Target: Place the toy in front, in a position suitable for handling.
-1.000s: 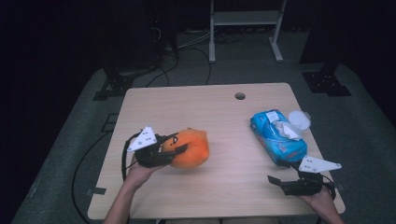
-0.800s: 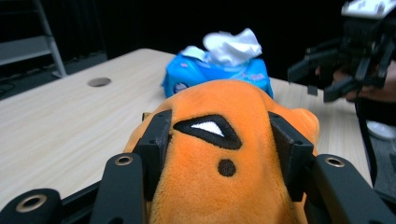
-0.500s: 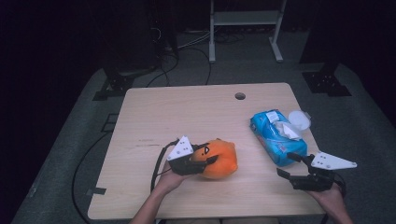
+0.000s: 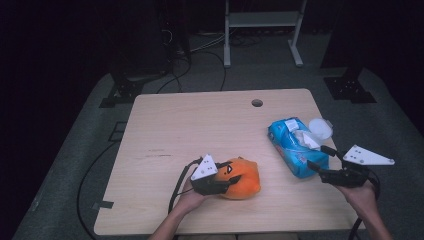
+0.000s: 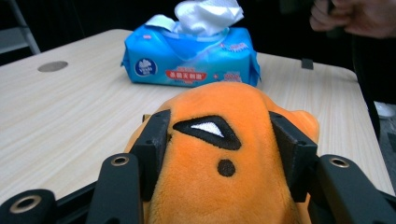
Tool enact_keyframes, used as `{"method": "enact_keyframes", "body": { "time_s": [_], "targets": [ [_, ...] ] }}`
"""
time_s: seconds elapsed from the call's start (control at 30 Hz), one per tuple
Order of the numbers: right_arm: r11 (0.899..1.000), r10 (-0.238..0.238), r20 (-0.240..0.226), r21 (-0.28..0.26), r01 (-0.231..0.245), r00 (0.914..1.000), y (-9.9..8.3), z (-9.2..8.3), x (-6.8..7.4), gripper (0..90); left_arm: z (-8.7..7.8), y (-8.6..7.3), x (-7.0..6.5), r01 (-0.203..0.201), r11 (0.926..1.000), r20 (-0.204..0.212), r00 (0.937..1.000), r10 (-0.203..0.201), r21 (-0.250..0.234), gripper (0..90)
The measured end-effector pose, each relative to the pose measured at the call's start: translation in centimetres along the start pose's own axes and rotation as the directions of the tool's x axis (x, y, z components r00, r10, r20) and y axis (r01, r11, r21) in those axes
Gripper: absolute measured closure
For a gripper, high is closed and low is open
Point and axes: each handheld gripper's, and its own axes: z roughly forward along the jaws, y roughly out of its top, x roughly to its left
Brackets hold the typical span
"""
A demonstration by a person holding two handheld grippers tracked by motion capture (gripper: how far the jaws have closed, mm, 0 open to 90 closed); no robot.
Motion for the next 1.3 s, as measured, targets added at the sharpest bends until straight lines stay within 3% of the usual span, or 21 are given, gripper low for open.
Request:
{"method": "enact_keyframes", "body": {
  "time_s": [0.17, 0.3, 0.63, 0.8, 0.93, 1.0, 1.3],
  "targets": [
    [1.000, 0.007, 0.049, 0.005, -0.007, 0.9988, 0.7, 0.6, -1.4, 24.3, 0.0, -0.2, -0.2, -0.002, 1.0000, 0.009, 1.0000, 0.002, 0.002, 42.9],
    [1.000, 0.016, 0.084, 0.025, -0.018, 0.9964, 1.1, 2.1, -2.6, 24.3, -0.1, 0.0, -0.6, -0.016, 0.9997, 0.022, 0.9996, 0.016, 0.020, 35.6],
    [0.994, 0.028, 0.163, 0.102, -0.045, 0.9862, 0.9, 5.3, -3.7, 28.2, -0.9, 0.0, -0.9, -0.028, 0.9986, 0.066, 0.9975, 0.025, 0.045, 28.5],
    [0.992, 0.023, 0.186, 0.119, -0.045, 0.9824, 0.8, 6.1, -3.5, 46.8, -1.4, 0.0, -1.0, -0.027, 0.9985, 0.084, 0.9962, 0.023, 0.048, 27.8],
    [0.988, 0.022, 0.205, 0.147, -0.053, 0.9786, 0.8, 6.4, -3.4, 72.7, -1.7, 0.0, -0.9, -0.023, 0.9987, 0.092, 0.9956, 0.019, 0.045, 26.7],
    [0.988, 0.046, 0.182, 0.138, -0.072, 0.9823, 0.8, 6.3, -3.5, 81.5, -1.9, 0.1, -0.8, -0.016, 0.9992, 0.099, 0.9950, 0.012, 0.036, 25.9],
    [0.994, 0.052, 0.142, 0.088, -0.065, 0.9885, 2.4, 4.0, -2.7, 84.5, -2.8, 0.5, -0.3, -0.018, 0.9997, 0.095, 0.9954, 0.017, 0.015, 25.3]
  ]
}}
